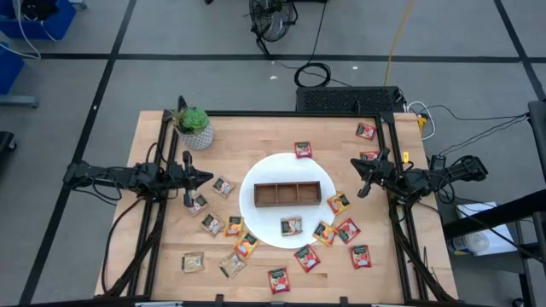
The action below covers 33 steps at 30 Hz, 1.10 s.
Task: Pick & Place Tea
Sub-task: Put the red tea bag into the middle section of the wooden organizer
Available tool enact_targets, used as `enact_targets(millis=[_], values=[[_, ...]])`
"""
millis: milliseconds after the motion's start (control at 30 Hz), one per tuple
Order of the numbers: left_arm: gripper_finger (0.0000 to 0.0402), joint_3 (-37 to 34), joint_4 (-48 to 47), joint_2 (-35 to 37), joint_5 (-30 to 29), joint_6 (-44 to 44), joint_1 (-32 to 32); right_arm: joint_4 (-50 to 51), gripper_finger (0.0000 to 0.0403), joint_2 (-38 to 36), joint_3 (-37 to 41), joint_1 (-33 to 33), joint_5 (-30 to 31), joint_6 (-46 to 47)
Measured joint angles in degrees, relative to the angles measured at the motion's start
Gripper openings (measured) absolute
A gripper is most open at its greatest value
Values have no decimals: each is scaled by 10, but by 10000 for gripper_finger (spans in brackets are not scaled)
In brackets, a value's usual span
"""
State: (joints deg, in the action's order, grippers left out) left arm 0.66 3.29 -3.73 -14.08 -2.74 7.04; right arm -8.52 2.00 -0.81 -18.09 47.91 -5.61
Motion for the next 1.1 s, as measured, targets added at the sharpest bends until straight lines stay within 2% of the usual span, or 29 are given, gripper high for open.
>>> enact_targets(millis=[333,433,567,633,833,1033,1100], values=[[21,0,0,0,0,0,0,-2,0,0,0,0,0,1],[21,0,0,0,0,0,0,-22,0,0,0,0,-2,53],[21,0,0,0,0,0,0,-51,0,0,0,0,-2,200],[21,0,0,0,0,0,0,-49,0,0,0,0,-1,242],[21,0,0,0,0,0,0,-43,0,0,0,0,-1,221],[21,0,0,0,0,0,0,-70,0,0,0,0,-1,303],[21,0,0,0,0,0,0,-84,0,0,0,1,4,287]])
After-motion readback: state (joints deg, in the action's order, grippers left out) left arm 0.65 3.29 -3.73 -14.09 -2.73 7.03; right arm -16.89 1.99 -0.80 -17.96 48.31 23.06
